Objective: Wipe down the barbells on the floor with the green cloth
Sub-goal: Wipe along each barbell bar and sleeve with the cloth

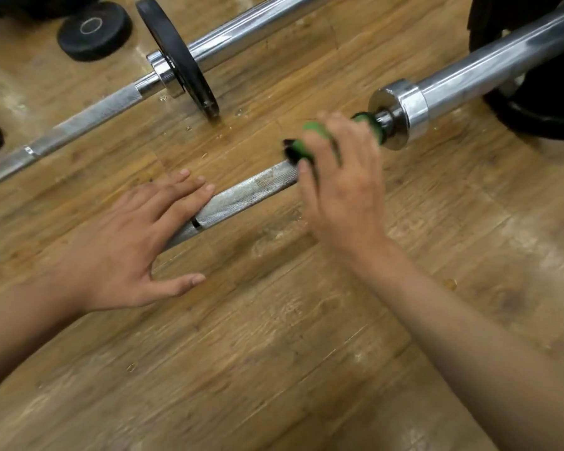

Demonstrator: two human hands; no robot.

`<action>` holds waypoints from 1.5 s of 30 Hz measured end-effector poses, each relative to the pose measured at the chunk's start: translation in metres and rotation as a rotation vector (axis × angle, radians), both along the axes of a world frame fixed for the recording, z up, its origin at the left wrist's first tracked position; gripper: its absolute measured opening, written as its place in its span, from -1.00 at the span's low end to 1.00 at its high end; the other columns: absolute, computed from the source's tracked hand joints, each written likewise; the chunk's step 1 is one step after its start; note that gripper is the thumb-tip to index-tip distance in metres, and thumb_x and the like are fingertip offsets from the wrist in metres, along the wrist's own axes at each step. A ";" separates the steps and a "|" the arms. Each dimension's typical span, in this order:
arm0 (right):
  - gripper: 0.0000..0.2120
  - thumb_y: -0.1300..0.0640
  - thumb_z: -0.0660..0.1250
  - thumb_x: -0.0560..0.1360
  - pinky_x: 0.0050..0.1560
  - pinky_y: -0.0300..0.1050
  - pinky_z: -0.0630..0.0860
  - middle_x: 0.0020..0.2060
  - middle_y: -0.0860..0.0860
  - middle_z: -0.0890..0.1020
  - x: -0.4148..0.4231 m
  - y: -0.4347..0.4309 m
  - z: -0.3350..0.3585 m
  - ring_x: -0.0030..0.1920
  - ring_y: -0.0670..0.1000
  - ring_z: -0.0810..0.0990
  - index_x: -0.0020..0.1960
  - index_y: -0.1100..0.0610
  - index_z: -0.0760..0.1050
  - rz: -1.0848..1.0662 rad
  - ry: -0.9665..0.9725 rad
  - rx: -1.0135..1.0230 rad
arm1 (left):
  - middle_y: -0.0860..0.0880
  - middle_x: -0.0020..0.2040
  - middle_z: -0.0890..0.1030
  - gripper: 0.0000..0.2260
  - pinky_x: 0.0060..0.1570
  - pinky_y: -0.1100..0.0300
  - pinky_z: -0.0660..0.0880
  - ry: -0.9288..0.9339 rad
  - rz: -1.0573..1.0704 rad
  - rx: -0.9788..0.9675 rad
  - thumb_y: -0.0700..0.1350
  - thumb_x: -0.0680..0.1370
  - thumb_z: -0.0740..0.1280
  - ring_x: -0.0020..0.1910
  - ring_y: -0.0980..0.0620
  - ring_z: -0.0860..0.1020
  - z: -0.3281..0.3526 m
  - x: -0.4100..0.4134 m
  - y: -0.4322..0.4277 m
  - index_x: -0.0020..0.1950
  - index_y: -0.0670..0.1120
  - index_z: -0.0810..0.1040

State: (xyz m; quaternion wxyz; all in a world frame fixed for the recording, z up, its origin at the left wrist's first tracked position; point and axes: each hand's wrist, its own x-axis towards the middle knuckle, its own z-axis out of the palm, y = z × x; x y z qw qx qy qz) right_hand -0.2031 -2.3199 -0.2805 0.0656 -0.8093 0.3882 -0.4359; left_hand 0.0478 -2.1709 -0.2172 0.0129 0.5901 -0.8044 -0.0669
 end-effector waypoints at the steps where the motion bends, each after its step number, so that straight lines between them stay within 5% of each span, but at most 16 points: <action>1: -0.76 0.15 0.25 0.64 0.51 0.15 0.25 0.29 0.23 0.57 -0.008 -0.011 0.001 0.38 0.23 0.48 0.26 0.19 0.54 -0.069 -0.018 0.031 | -0.17 0.64 0.29 -0.13 0.54 -0.17 0.22 0.000 -0.003 -0.003 0.47 0.58 0.11 0.67 -0.14 0.15 0.000 0.001 0.000 0.71 -0.07 0.10; 5: -0.79 0.24 0.23 0.61 0.43 0.17 0.34 0.15 0.19 0.61 0.012 0.000 0.013 0.22 0.16 0.52 0.17 0.26 0.58 -0.128 -0.096 0.103 | -0.16 0.63 0.30 -0.14 0.54 -0.12 0.20 0.009 -0.014 -0.009 0.46 0.58 0.12 0.67 -0.13 0.16 -0.002 0.003 -0.002 0.71 -0.05 0.09; 9: -0.80 0.19 0.24 0.62 0.46 0.18 0.30 -0.01 0.17 0.61 0.013 -0.001 0.020 0.04 0.19 0.56 0.14 0.24 0.59 0.031 0.092 0.064 | -0.15 0.62 0.31 -0.14 0.52 -0.16 0.24 0.012 -0.011 -0.005 0.47 0.58 0.12 0.66 -0.13 0.17 -0.001 0.004 -0.004 0.71 -0.04 0.09; 12: -0.75 0.15 0.12 0.66 0.60 0.22 0.12 -0.03 0.16 0.56 0.004 -0.025 0.028 0.06 0.19 0.53 0.15 0.23 0.52 -0.107 0.125 0.138 | -0.16 0.62 0.31 -0.13 0.52 -0.17 0.25 0.005 0.001 -0.003 0.47 0.58 0.12 0.66 -0.13 0.18 -0.001 0.007 -0.005 0.71 -0.05 0.10; 16: -0.77 0.19 0.11 0.65 0.48 0.28 0.29 -0.02 0.19 0.54 0.007 -0.019 0.028 0.02 0.21 0.49 0.14 0.26 0.51 -0.090 0.116 0.154 | -0.16 0.62 0.31 -0.13 0.50 -0.20 0.28 0.003 0.005 -0.001 0.48 0.58 0.11 0.66 -0.14 0.19 -0.001 0.008 -0.007 0.71 -0.04 0.09; 20: -0.79 0.21 0.14 0.67 0.53 0.16 0.18 0.01 0.15 0.54 -0.002 -0.020 0.026 0.05 0.16 0.47 0.18 0.24 0.51 -0.033 0.112 0.170 | -0.15 0.61 0.32 -0.11 0.49 -0.13 0.24 -0.037 0.004 -0.010 0.49 0.57 0.10 0.65 -0.13 0.19 -0.002 0.008 -0.003 0.72 -0.06 0.07; 24: -0.77 0.17 0.14 0.69 0.34 0.12 0.35 0.01 0.16 0.56 0.001 -0.029 0.027 0.05 0.19 0.49 0.18 0.24 0.51 -0.023 0.110 0.168 | -0.17 0.58 0.34 -0.11 0.48 -0.10 0.22 -0.027 -0.005 -0.008 0.49 0.58 0.09 0.63 -0.15 0.23 -0.002 0.006 -0.007 0.71 -0.08 0.09; 27: -0.66 0.19 0.16 0.67 0.59 0.21 0.15 0.21 0.11 0.58 0.014 -0.003 0.016 0.28 0.14 0.50 0.40 0.20 0.51 -0.072 -0.012 0.154 | -0.17 0.58 0.34 -0.12 0.50 -0.07 0.19 -0.020 -0.014 -0.013 0.48 0.58 0.09 0.62 -0.15 0.24 -0.001 0.006 -0.007 0.71 -0.08 0.09; 30: -0.59 0.16 0.19 0.68 0.60 0.32 0.05 0.39 0.08 0.54 0.046 0.040 0.004 0.44 0.15 0.45 0.52 0.13 0.44 -0.040 -0.019 0.124 | -0.18 0.57 0.35 -0.11 0.49 -0.05 0.19 -0.017 -0.011 -0.009 0.48 0.58 0.09 0.61 -0.15 0.25 -0.001 0.006 -0.006 0.71 -0.09 0.10; 36: -0.74 0.02 0.21 0.70 0.58 0.14 0.14 0.36 0.19 0.58 0.022 0.003 -0.016 0.38 0.15 0.51 0.35 0.05 0.44 0.176 0.029 -0.149 | -0.19 0.57 0.36 -0.12 0.49 -0.07 0.20 -0.027 0.014 0.005 0.49 0.58 0.06 0.60 -0.14 0.26 0.000 0.008 -0.007 0.71 -0.08 0.09; 41: -0.73 0.03 0.25 0.67 0.54 0.19 0.22 0.28 0.17 0.61 0.014 -0.030 0.000 0.30 0.19 0.56 0.08 0.24 0.55 -0.106 -0.120 0.065 | -0.19 0.56 0.38 -0.12 0.48 -0.18 0.29 -0.027 0.010 0.015 0.49 0.58 0.08 0.60 -0.15 0.28 0.000 0.012 -0.012 0.71 -0.07 0.10; 45: -0.77 0.14 0.29 0.66 0.40 0.17 0.38 0.14 0.12 0.68 0.062 0.028 0.003 0.16 0.16 0.62 0.20 0.24 0.62 0.067 -0.071 0.011 | -0.21 0.54 0.40 -0.14 0.47 -0.22 0.32 -0.009 0.015 0.029 0.49 0.59 0.09 0.58 -0.15 0.31 -0.001 0.018 -0.017 0.69 -0.06 0.12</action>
